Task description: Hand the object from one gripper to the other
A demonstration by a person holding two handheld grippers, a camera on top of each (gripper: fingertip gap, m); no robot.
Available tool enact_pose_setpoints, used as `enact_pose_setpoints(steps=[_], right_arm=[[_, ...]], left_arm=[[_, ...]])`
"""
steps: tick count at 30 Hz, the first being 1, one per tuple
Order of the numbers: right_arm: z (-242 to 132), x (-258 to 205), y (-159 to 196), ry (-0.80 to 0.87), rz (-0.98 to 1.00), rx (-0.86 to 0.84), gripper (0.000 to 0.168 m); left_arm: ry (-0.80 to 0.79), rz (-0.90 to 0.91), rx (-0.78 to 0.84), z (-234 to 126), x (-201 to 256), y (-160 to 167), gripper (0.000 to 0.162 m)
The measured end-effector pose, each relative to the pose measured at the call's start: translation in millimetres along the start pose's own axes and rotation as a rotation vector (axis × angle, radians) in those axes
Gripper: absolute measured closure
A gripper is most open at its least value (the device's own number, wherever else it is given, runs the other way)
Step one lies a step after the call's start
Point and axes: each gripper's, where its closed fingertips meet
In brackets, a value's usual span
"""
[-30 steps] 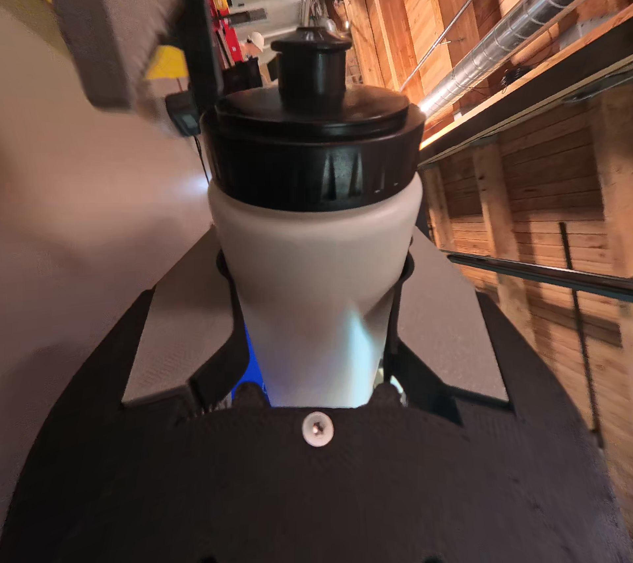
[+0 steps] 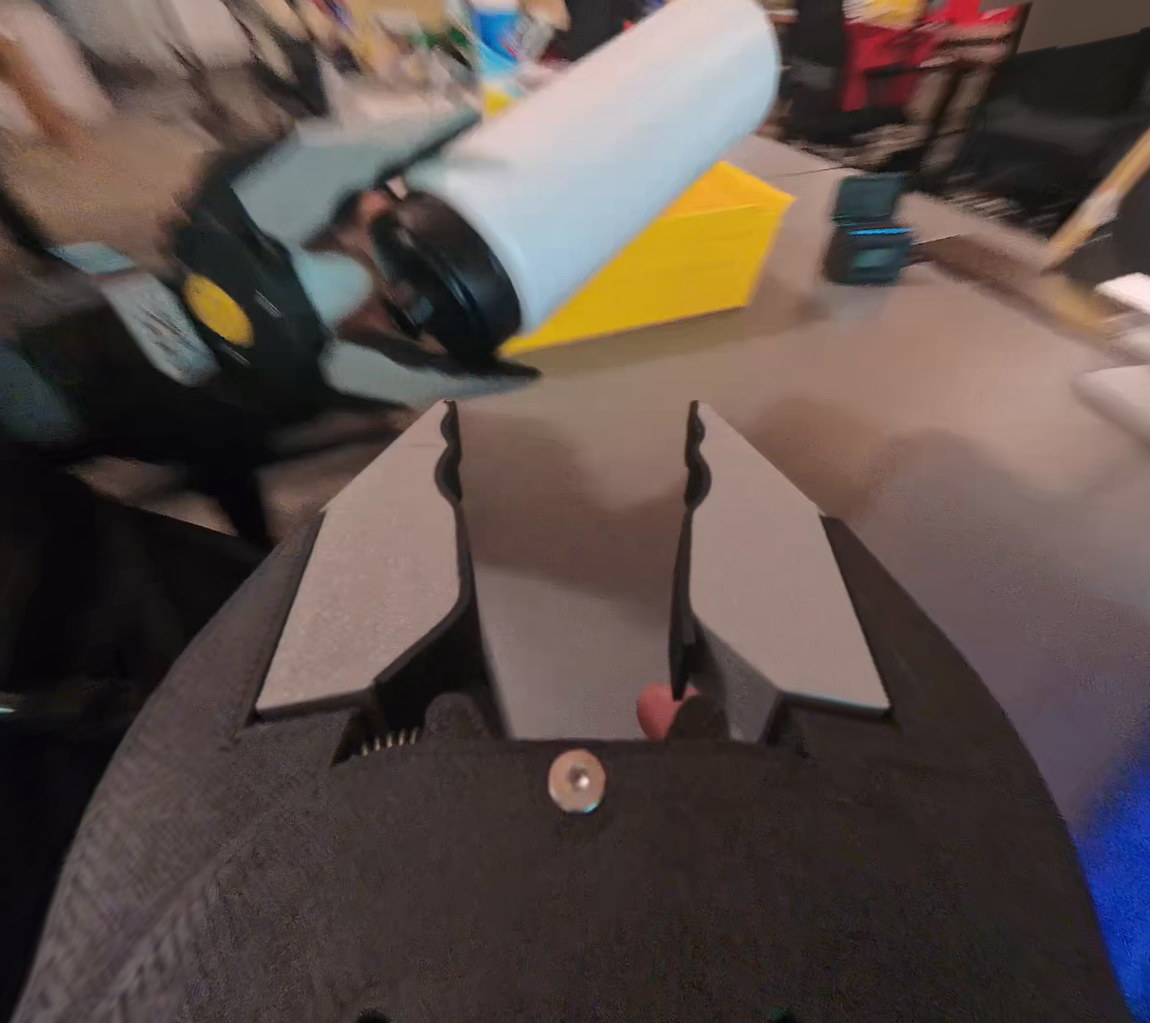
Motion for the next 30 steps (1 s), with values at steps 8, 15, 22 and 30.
enact_pose_setpoints(steps=[8, 15, 22, 30], right_arm=[[9, -34, -14, -0.543, 0.547, 0.132, 0.06], [20, -47, -14, -0.739, 0.726, 0.14, 0.053], [30, -51, -7, -0.763, 0.727, 0.117, 0.074], [18, -23, -19, -0.634, 0.694, 0.26, 0.077]], left_arm=[[-0.005, 0.211, 0.231, -21, 37, -44, 0.077], [0.058, 0.271, 0.365, -40, 64, -73, 0.077], [0.056, 0.285, 0.41, -48, 76, -87, 0.077], [0.181, -0.007, 0.352, -38, 58, -75, 0.085]])
Point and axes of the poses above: each gripper's, where its closed fingertips meet, z out along the fingers, y out of its underside, x = y × z across the jaws, and after that the axes turned 6 degrees about -x, right-handed
